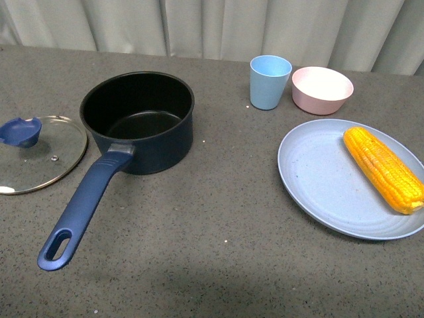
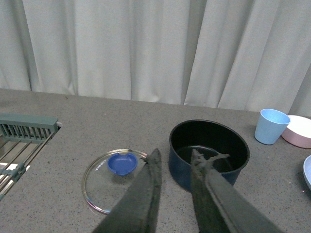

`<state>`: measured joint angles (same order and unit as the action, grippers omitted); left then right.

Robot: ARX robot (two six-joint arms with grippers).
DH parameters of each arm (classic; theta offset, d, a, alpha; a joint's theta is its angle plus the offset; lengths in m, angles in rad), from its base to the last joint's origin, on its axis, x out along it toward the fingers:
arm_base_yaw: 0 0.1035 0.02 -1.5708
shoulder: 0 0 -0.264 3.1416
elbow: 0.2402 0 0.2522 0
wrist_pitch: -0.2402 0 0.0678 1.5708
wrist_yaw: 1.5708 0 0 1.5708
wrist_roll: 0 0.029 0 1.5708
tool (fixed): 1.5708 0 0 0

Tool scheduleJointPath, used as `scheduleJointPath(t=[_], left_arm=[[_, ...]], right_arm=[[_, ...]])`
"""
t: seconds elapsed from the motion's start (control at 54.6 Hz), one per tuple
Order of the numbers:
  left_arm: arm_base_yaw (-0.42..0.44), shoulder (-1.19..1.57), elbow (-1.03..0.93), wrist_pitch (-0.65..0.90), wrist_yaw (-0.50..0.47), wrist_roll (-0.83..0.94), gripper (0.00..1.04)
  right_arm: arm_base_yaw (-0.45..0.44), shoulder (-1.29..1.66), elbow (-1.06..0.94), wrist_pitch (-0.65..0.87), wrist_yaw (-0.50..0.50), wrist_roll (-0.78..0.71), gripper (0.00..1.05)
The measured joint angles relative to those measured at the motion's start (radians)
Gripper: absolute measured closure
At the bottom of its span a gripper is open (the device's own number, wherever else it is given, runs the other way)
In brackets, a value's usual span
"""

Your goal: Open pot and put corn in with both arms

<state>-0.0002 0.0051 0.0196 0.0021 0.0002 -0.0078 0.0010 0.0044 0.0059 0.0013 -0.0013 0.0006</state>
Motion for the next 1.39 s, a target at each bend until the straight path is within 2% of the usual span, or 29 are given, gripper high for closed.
scheduleJointPath(t=[0.11, 0.147, 0.202, 0.33, 0.367, 0.458, 0.751, 0.843, 1.008, 1.393], left_arm=[[0.0, 0.0, 0.0, 0.0, 0.0, 0.0, 0.49], [0.0, 0.0, 0.0, 0.0, 0.0, 0.0, 0.4], [0.0, 0.0, 0.0, 0.0, 0.0, 0.0, 0.29], [0.0, 0.0, 0.0, 0.0, 0.0, 0.0, 0.08], [0.0, 0.0, 0.0, 0.0, 0.0, 0.003, 0.05], [0.0, 0.0, 0.0, 0.0, 0.0, 0.003, 0.06], [0.0, -0.001, 0.0, 0.0, 0.0, 0.003, 0.06], [0.0, -0.001, 0.0, 0.0, 0.0, 0.003, 0.06], [0.0, -0.001, 0.0, 0.0, 0.0, 0.003, 0.06], [0.0, -0.001, 0.0, 0.0, 0.0, 0.003, 0.06]], right_arm=[[0.0, 0.0, 0.0, 0.0, -0.001, 0.0, 0.09], [-0.01, 0.033, 0.026, -0.069, -0.056, -0.036, 0.09], [-0.012, 0.134, 0.059, -0.097, -0.08, -0.085, 0.09], [0.018, 0.442, 0.14, 0.039, -0.065, -0.118, 0.09], [0.031, 0.554, 0.177, 0.093, -0.05, -0.124, 0.09], [0.048, 0.883, 0.284, 0.222, -0.004, -0.125, 0.09], [0.039, 1.52, 0.541, 0.22, 0.099, -0.039, 0.09], [0.039, 1.666, 0.631, 0.18, 0.081, -0.015, 0.09], [0.052, 1.818, 0.744, 0.143, 0.096, -0.004, 0.09], [0.071, 1.975, 0.852, 0.107, 0.104, 0.034, 0.09]])
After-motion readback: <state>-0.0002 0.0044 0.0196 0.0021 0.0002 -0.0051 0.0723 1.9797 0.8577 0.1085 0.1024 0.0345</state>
